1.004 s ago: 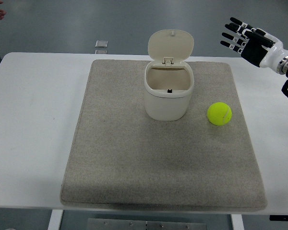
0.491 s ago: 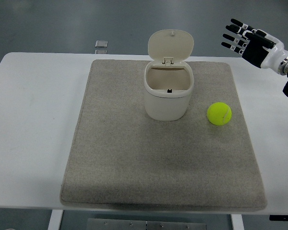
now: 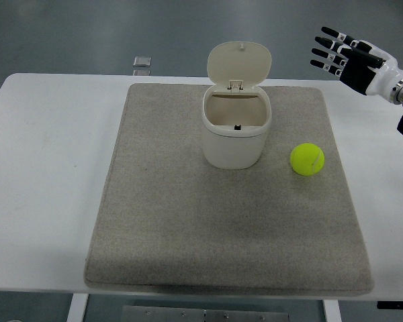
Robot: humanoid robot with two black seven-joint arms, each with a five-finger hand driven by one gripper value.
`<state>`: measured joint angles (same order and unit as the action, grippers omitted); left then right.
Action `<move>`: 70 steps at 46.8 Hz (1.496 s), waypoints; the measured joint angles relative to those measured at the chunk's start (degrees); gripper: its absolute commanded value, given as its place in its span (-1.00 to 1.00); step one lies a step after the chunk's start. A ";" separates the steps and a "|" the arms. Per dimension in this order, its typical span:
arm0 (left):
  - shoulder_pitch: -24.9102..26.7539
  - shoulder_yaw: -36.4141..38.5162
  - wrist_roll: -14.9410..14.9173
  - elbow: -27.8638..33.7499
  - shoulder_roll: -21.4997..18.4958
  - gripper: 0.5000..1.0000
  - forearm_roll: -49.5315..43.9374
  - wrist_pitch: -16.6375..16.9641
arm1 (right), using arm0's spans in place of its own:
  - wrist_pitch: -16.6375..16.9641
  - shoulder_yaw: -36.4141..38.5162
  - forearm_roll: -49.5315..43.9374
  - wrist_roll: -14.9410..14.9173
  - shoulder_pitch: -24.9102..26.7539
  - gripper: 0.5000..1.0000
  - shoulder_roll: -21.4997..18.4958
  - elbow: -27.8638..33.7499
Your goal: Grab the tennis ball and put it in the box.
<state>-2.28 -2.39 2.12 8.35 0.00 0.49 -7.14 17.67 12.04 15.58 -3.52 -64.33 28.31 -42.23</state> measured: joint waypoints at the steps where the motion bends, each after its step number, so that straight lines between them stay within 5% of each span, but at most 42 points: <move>1: 0.00 0.00 0.00 0.00 0.00 0.99 0.00 0.00 | 0.00 0.00 0.00 0.00 0.00 0.65 0.00 -0.03; 26: 0.00 0.02 -0.01 0.00 0.00 0.99 -0.01 -0.05 | 0.68 0.08 -7.84 -0.39 -0.10 0.65 3.29 -0.86; 36: 0.00 0.02 -0.02 0.00 0.00 0.99 -0.01 0.01 | 0.40 -0.03 -16.07 -4.40 -0.12 0.65 3.81 -3.05; 60: 0.00 0.01 -0.01 0.00 0.00 0.99 -0.02 -0.03 | 0.92 -1.67 -30.87 -5.17 -2.35 0.65 7.56 -5.40; 70: 0.00 0.01 -0.01 0.00 0.00 0.99 0.03 -0.03 | 2.49 -1.76 -42.96 -8.32 -2.22 0.65 11.14 -8.57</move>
<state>-2.28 -2.38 2.11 8.35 0.00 0.52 -7.17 20.17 10.27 -27.38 -11.84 -66.54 39.44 -50.80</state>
